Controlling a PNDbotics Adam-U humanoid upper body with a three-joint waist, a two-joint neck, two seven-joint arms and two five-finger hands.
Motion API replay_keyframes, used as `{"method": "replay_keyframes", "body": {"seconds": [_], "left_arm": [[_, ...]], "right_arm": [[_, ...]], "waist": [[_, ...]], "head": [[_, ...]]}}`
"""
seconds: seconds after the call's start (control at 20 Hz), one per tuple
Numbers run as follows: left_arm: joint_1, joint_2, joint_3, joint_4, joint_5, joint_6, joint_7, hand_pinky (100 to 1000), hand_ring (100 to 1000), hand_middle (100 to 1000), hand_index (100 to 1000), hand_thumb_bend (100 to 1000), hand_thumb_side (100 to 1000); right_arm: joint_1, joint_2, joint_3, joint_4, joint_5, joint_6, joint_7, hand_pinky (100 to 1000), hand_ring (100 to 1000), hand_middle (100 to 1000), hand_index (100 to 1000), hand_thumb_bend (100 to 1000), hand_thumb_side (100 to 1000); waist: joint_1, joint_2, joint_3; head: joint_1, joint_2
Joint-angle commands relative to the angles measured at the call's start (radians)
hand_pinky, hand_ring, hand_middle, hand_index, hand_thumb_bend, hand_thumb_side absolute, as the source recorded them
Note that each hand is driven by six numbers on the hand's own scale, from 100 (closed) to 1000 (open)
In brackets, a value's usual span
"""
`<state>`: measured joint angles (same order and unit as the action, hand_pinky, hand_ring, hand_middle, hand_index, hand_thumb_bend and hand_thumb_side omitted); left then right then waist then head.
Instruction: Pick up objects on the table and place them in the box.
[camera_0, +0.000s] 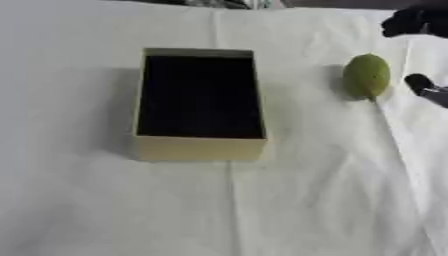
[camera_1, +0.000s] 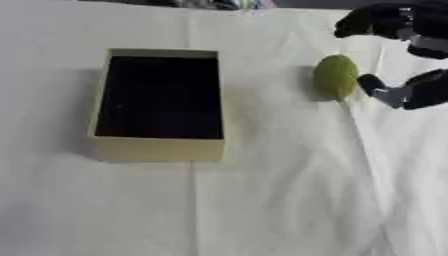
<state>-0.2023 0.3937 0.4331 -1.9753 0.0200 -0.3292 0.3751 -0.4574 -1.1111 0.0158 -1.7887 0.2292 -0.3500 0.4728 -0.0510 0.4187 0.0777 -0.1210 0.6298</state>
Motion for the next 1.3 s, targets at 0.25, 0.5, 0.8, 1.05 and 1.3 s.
{"method": "replay_keyframes", "body": {"seconds": [0.25,0.5,0.8,1.05,1.3], "left_arm": [[-0.007,0.015,0.001,-0.017,0.011,-0.001,-0.010,623,656,622,747,427,445],[-0.007,0.013,-0.001,-0.015,0.014,-0.001,-0.014,623,656,622,747,426,445],[-0.007,0.010,-0.002,-0.012,0.018,-0.002,-0.018,624,656,623,746,424,445],[-0.006,0.006,-0.003,-0.010,0.019,-0.003,-0.021,624,656,622,746,421,447],[-0.006,0.004,-0.003,-0.008,0.019,-0.002,-0.025,624,656,622,744,420,448]], "right_arm": [[-0.074,0.004,0.025,0.091,-0.066,0.030,0.047,951,1000,943,967,100,274],[-0.116,0.035,0.044,0.182,-0.041,0.042,0.055,953,1000,944,966,100,310],[-0.175,0.100,0.064,0.302,-0.042,0.040,0.082,960,1000,939,963,100,322],[-0.216,0.149,0.065,0.405,-0.030,0.047,0.091,966,1000,933,961,100,309],[-0.239,0.178,0.063,0.470,-0.021,0.038,0.100,968,1000,931,962,100,317]], "waist": [[0.004,-0.024,0.005],[0.006,-0.025,0.008],[0.009,-0.027,0.014],[0.011,-0.027,0.021],[0.012,-0.026,0.024]], "head": [[-0.008,-0.014],[-0.011,-0.015],[-0.014,-0.018],[-0.015,-0.019],[-0.014,-0.020]]}}
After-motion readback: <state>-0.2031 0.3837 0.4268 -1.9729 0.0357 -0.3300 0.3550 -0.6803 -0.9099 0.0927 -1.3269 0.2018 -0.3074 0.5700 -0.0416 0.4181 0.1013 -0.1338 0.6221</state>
